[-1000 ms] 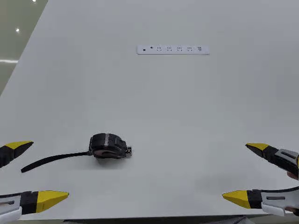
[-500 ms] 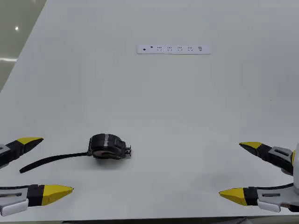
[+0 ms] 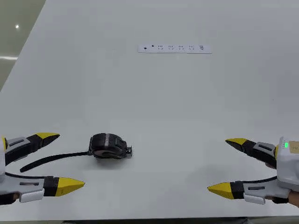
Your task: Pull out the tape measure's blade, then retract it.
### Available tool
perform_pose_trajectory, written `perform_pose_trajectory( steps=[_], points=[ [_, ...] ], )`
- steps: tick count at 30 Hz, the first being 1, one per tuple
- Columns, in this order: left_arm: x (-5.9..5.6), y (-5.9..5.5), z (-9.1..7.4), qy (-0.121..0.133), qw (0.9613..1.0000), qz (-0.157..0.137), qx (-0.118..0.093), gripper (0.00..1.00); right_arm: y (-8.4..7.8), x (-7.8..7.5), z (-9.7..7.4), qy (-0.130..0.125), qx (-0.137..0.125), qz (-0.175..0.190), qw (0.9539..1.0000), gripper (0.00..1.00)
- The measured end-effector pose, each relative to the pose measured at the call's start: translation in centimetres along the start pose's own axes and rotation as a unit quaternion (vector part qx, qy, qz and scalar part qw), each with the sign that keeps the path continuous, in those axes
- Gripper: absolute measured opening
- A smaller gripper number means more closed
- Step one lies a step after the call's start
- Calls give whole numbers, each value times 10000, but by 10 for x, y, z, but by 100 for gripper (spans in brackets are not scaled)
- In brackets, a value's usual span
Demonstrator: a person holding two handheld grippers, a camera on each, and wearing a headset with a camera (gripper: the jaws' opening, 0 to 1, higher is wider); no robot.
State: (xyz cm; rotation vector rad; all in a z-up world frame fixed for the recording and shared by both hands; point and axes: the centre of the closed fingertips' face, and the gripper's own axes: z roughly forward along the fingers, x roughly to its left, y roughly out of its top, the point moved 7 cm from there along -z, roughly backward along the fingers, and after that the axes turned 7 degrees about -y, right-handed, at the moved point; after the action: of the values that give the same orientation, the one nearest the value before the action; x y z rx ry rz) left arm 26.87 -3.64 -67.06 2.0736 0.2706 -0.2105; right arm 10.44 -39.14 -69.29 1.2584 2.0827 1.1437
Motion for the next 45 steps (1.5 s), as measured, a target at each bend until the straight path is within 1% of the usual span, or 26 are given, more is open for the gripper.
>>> perform_pose_trajectory(
  steps=[9, 13, 17, 19, 22, 26, 29, 32, 35, 37, 38, 41, 45],
  points=[
    [5, -2, 8, -64, 10000, 18, -29, 85, -1, -2, 15, 101, -89, -31, 9999, 81],
    [3, -3, 14, -109, 9999, 8, -51, 85, -1, 0, 22, 161, -135, -36, 9998, 81],
    [1, -5, 20, -145, 9999, 27, -24, 84, 0, 1, 29, 185, -179, -31, 9997, 80],
    [1, -6, 22, -155, 9999, -6, -73, 84, 0, 2, 33, 204, -222, -19, 9995, 80],
    [1, -8, 27, -163, 9999, 15, -30, 84, 2, 5, 38, 262, -245, 22, 9994, 79],
    [2, -9, 33, -205, 9998, 17, -14, 83, 2, 8, 47, 301, -249, -84, 9992, 80],
    [4, -10, 37, -226, 9997, 28, 21, 81, 3, 8, 54, 349, -247, -53, 9991, 79],
    [9, -10, 41, -221, 9997, 43, 39, 80, 4, 11, 61, 390, -234, -129, 9989, 79],
    [15, -9, 46, -198, 9997, 79, 80, 78, 7, 13, 67, 453, -225, -121, 9986, 78],
    [18, -8, 48, -212, 9997, 66, 76, 77, 8, 14, 70, 479, -239, -105, 9985, 78],
    [20, -9, 50, -213, 9997, 64, 100, 77, 10, 14, 71, 496, -248, -104, 9984, 78],
    [23, -9, 54, -260, 9995, 75, 132, 75, 11, 14, 75, 523, -257, -105, 9982, 77],
    [29, -10, 60, -302, 9993, 111, 211, 73, 12, 14, 79, 566, -235, -111, 9981, 77]
  ],
)
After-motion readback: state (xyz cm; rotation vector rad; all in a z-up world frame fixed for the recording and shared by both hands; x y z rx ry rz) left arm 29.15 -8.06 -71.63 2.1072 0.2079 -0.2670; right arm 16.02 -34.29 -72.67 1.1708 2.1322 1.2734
